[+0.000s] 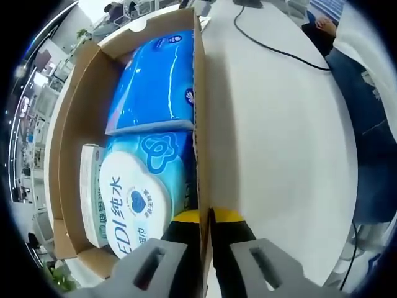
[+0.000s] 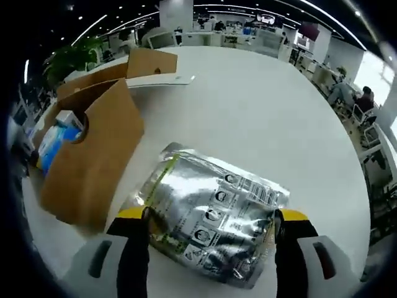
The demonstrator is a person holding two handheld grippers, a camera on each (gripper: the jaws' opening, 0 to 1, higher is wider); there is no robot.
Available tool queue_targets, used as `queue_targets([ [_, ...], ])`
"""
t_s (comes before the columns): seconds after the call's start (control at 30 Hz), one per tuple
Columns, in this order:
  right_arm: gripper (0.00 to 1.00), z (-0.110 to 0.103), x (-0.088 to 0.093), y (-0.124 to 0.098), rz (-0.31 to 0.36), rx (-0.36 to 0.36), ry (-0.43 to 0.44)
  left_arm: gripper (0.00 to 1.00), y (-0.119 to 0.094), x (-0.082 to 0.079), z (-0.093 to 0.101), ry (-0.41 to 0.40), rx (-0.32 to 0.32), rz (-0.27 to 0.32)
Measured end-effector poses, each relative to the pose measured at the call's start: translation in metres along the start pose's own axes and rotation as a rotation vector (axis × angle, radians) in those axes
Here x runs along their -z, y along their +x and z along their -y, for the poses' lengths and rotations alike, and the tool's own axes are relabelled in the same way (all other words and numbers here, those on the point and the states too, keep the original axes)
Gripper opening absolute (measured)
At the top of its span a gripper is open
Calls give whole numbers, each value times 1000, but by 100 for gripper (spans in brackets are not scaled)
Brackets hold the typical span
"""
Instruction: Operate the shoe box by opening the lid, removing the specified soft item, and placing it in the target area until the item is outside and the box remains undamaged.
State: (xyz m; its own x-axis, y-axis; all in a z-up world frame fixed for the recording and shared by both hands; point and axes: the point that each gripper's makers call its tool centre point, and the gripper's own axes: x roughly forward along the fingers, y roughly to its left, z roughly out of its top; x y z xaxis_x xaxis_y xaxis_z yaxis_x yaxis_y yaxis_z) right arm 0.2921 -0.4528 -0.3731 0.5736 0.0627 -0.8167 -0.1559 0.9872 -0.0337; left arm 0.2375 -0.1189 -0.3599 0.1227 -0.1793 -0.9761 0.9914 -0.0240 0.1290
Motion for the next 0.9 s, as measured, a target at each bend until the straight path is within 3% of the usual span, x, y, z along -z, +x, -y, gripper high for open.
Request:
queue_targets([
  [0.3, 84, -1, 0, 1, 1, -35, -15, 1, 0, 0, 0, 6, 4, 2],
  [0.47, 84, -2, 1, 1, 5, -99, -103, 1, 0, 0, 1, 9, 2, 4],
  [0.9, 84, -2, 3, -1, -29, -184, -233, 1, 0, 0, 0, 9, 1, 3],
])
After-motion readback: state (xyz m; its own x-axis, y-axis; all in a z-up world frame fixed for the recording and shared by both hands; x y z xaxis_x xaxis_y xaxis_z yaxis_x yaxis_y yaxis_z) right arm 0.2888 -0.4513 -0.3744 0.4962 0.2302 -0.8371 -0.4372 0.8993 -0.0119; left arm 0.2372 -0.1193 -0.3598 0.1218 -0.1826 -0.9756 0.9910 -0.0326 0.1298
